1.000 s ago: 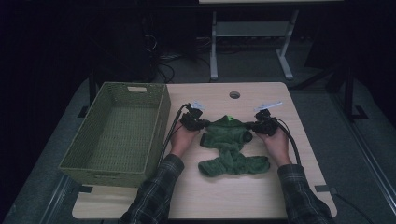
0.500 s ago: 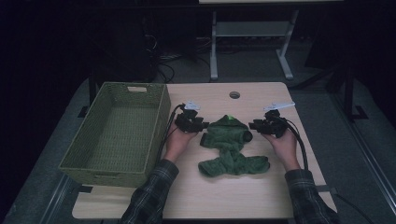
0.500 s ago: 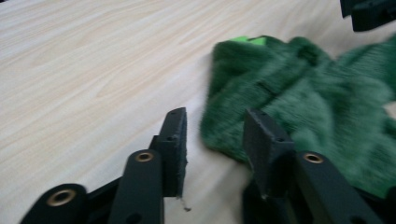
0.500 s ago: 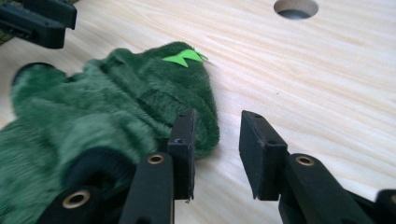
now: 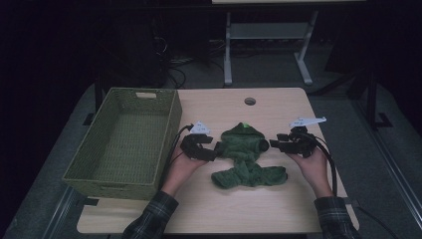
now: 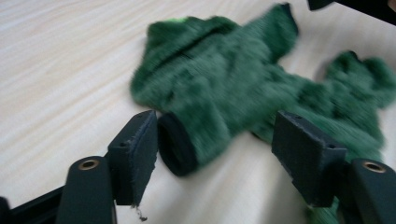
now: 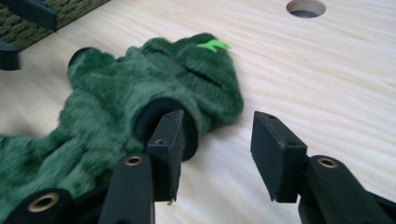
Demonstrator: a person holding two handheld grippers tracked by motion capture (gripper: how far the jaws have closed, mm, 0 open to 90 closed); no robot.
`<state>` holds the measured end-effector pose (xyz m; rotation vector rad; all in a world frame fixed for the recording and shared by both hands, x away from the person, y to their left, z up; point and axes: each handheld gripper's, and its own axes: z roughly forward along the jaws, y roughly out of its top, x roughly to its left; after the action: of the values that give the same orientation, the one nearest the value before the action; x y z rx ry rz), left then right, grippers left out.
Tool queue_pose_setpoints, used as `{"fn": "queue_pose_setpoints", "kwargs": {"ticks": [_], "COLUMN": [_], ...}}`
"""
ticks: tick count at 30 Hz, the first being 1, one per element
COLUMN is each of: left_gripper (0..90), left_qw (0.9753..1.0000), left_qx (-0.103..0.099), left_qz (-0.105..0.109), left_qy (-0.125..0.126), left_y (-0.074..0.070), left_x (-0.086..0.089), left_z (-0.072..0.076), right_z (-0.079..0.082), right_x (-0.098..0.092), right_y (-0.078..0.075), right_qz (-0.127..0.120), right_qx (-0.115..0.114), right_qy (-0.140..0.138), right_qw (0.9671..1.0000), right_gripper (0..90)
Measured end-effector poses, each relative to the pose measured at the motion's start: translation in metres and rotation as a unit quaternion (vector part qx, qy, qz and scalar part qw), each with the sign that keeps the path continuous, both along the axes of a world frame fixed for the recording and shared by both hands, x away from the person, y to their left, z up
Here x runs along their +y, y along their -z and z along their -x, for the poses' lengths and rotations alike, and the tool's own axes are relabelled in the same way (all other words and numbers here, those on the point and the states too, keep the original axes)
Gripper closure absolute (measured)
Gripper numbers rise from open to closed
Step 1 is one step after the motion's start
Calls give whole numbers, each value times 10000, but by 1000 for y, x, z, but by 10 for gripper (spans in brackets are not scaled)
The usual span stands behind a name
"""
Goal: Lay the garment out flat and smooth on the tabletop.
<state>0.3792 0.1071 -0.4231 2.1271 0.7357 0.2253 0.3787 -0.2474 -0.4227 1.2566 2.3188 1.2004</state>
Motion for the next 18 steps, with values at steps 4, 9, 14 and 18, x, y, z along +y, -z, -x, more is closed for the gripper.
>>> {"fn": "queue_pose_setpoints", "kwargs": {"ticks": [4, 9, 14, 18], "left_gripper": [258, 195, 150, 134], "left_qw": [10000, 9999, 9996, 9992], "left_qx": [-63, -58, -14, -110], "left_qz": [-19, -81, -238, -296], "left_qy": [26, 95, 180, 237], "left_y": [2, 10, 19, 24], "left_x": [6, 13, 18, 18], "left_z": [20, 43, 61, 75], "right_z": [9, 24, 35, 42], "right_x": [1, 5, 11, 13], "right_y": [0, 1, 1, 4], "right_qz": [-61, -110, -107, -99], "right_qx": [-71, -142, -179, -138], "right_qy": [-42, -129, -207, -265], "right_qw": [9999, 9998, 9996, 9995], "right_gripper": [526, 506, 496, 493]}}
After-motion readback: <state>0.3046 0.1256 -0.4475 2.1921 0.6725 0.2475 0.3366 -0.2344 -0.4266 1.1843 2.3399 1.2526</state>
